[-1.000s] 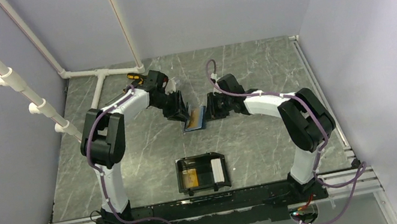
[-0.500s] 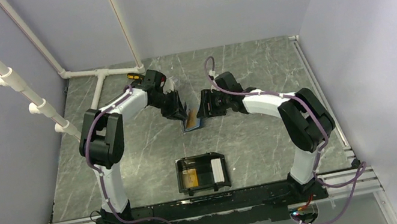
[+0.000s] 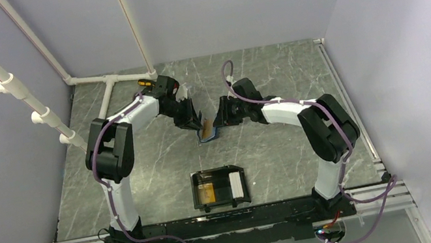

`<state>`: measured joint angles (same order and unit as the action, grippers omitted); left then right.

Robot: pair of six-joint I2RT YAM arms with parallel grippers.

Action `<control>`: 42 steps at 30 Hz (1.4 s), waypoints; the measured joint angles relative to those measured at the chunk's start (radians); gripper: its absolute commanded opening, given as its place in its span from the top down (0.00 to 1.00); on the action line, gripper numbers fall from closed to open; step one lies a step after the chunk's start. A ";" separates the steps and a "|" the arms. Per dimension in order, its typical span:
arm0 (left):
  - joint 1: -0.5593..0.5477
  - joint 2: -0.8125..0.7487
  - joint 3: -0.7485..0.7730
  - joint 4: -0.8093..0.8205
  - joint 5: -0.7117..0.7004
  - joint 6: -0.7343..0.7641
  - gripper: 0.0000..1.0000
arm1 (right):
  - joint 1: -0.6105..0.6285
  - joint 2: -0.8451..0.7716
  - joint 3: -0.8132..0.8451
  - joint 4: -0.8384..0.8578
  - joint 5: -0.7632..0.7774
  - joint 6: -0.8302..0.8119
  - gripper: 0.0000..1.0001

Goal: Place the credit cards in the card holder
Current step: Open the card holder at the center of the board.

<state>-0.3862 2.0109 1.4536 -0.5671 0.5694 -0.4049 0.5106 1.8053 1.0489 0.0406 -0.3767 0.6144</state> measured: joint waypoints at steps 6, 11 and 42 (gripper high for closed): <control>0.003 0.000 0.000 -0.002 -0.001 0.000 0.82 | -0.001 0.004 0.000 0.010 -0.005 0.006 0.88; 0.005 0.000 0.000 -0.003 -0.001 0.000 0.81 | -0.001 0.007 0.000 0.019 -0.017 0.008 0.93; -0.035 0.000 -0.019 0.005 -0.018 0.011 0.18 | 0.001 0.039 0.010 0.022 -0.026 0.007 1.00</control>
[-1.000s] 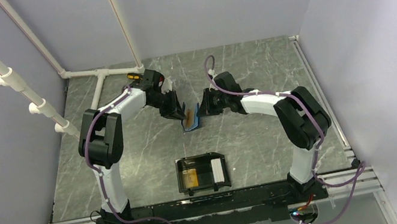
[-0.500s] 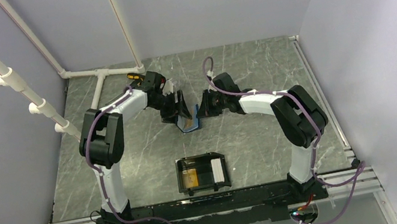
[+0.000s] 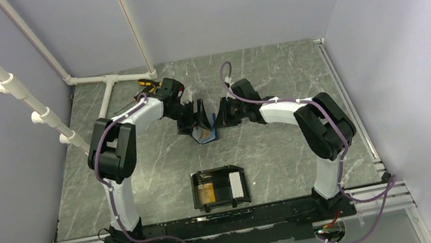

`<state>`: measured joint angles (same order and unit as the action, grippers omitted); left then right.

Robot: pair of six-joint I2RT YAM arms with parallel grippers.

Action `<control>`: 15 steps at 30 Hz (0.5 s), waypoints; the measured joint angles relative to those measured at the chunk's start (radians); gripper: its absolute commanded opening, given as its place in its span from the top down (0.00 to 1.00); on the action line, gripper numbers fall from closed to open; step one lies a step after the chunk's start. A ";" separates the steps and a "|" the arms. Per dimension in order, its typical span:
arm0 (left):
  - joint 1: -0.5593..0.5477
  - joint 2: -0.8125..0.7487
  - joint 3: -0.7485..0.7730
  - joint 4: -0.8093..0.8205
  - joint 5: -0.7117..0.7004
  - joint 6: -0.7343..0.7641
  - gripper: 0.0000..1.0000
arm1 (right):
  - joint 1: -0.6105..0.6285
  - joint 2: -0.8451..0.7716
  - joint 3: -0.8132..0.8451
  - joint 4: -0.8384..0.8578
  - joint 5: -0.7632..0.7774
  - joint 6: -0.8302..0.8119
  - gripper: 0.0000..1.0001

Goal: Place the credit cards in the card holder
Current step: Open the card holder at the center of the board.

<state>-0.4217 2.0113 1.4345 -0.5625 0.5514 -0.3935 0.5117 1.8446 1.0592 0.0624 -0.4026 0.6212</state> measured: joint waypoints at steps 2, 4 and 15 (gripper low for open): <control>-0.002 0.000 0.000 0.000 -0.001 0.000 0.18 | 0.000 0.000 0.000 0.000 0.000 0.000 1.00; -0.005 0.001 0.000 0.000 -0.004 0.000 0.18 | 0.001 0.000 0.000 0.000 0.000 0.000 1.00; -0.014 0.031 0.011 -0.012 -0.021 0.006 0.23 | 0.007 0.000 0.000 0.000 0.000 0.000 1.00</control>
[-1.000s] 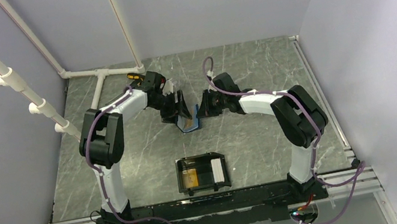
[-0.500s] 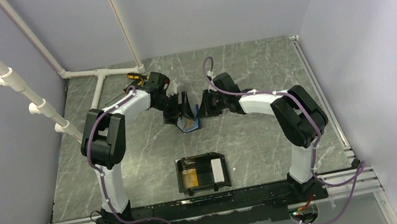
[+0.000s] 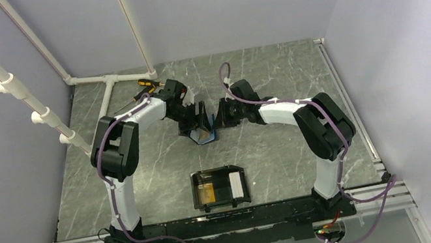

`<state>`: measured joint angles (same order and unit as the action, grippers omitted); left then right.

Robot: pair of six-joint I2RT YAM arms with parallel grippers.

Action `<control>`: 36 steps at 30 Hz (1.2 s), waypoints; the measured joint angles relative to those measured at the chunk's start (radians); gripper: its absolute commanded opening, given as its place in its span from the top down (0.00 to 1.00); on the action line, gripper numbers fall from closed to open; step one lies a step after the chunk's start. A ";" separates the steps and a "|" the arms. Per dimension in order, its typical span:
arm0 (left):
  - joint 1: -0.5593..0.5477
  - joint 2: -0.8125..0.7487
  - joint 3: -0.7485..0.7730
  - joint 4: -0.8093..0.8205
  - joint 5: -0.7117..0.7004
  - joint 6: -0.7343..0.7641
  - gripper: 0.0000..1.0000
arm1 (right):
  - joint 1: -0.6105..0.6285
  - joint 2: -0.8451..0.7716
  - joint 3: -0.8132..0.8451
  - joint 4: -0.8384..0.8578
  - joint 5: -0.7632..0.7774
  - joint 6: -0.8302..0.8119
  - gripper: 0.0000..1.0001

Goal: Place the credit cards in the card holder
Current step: Open the card holder at the center of the board.

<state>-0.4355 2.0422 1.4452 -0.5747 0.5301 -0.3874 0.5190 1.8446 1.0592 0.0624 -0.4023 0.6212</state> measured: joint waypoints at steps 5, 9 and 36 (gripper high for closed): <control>-0.001 0.000 0.003 -0.012 -0.005 0.000 0.24 | 0.001 0.000 0.000 0.000 0.000 0.000 1.00; 0.000 0.000 0.003 -0.014 -0.009 0.000 0.24 | 0.001 0.000 0.000 0.000 0.001 0.000 1.00; 0.063 -0.001 -0.006 -0.018 0.032 -0.003 0.30 | -0.024 -0.014 -0.028 -0.014 0.029 -0.030 0.88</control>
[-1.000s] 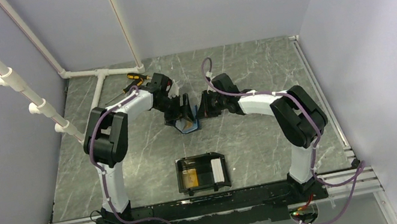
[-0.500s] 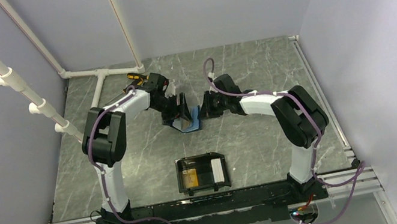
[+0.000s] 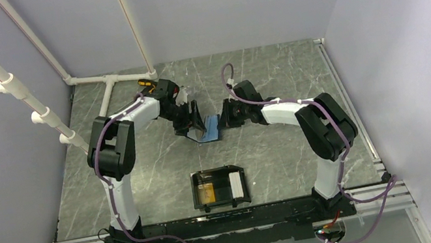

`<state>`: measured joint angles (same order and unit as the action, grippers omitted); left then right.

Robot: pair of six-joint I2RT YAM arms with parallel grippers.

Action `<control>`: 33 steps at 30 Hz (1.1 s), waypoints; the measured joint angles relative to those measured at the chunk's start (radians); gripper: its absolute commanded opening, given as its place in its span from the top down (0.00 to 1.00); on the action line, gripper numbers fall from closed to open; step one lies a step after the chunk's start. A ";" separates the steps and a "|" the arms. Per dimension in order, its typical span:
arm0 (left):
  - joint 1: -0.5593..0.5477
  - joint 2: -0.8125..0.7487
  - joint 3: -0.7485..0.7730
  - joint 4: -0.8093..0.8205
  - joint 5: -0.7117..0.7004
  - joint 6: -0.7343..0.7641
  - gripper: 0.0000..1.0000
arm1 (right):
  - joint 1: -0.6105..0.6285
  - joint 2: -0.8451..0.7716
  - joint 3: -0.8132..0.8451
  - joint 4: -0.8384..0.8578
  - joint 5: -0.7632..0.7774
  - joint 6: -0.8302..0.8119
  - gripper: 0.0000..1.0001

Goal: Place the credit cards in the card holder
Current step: Open the card holder at the center of the board.

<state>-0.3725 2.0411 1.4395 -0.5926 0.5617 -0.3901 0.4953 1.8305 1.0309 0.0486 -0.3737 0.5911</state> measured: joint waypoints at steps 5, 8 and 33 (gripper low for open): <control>0.010 0.000 0.000 -0.009 -0.002 0.000 0.27 | 0.001 -0.008 0.004 -0.056 0.038 -0.033 0.62; 0.019 0.000 0.000 -0.017 -0.016 0.000 0.26 | 0.007 -0.021 0.021 -0.114 0.078 -0.060 0.47; 0.051 0.000 -0.008 -0.014 -0.014 -0.014 0.42 | 0.063 0.100 0.229 -0.111 0.083 0.082 0.67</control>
<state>-0.3210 2.0411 1.4311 -0.6067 0.5476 -0.4042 0.5587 1.9308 1.2598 -0.0624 -0.2905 0.6735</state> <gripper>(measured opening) 0.616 0.334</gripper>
